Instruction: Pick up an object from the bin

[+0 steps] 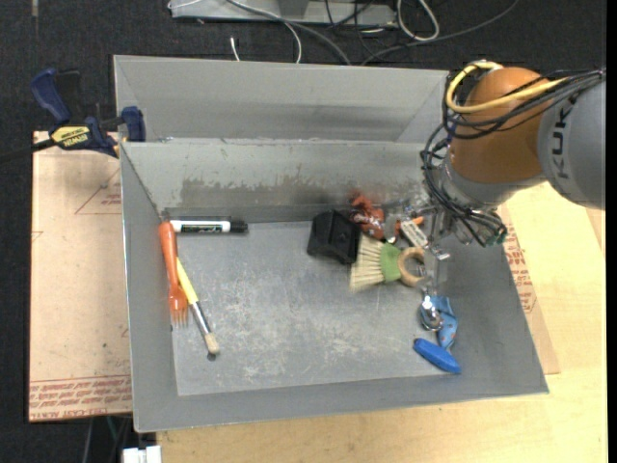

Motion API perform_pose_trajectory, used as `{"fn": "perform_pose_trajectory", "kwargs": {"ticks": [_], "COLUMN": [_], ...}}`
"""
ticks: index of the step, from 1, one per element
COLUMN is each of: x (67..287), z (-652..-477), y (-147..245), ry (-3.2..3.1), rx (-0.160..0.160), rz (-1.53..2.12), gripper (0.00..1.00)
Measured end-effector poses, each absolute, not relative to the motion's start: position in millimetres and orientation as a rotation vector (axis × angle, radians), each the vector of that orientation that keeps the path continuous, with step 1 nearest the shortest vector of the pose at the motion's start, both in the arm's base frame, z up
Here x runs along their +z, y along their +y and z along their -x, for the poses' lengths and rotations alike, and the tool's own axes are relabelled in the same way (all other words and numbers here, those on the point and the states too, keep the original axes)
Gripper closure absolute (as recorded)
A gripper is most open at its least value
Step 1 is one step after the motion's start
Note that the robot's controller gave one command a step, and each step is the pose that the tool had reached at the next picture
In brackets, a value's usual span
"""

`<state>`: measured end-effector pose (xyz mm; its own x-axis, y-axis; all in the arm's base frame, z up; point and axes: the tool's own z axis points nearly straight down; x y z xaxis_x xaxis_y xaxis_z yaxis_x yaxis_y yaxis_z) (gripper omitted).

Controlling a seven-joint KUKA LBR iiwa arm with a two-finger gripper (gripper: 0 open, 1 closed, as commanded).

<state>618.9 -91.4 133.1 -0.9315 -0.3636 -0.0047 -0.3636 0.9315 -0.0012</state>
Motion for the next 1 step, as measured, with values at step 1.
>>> {"fn": "perform_pose_trajectory", "kwargs": {"ticks": [1], "x": [83.8], "z": [-631.6], "y": [-92.3], "ry": [3.077], "rx": [0.0], "rz": [0.609], "gripper": [0.0]}}
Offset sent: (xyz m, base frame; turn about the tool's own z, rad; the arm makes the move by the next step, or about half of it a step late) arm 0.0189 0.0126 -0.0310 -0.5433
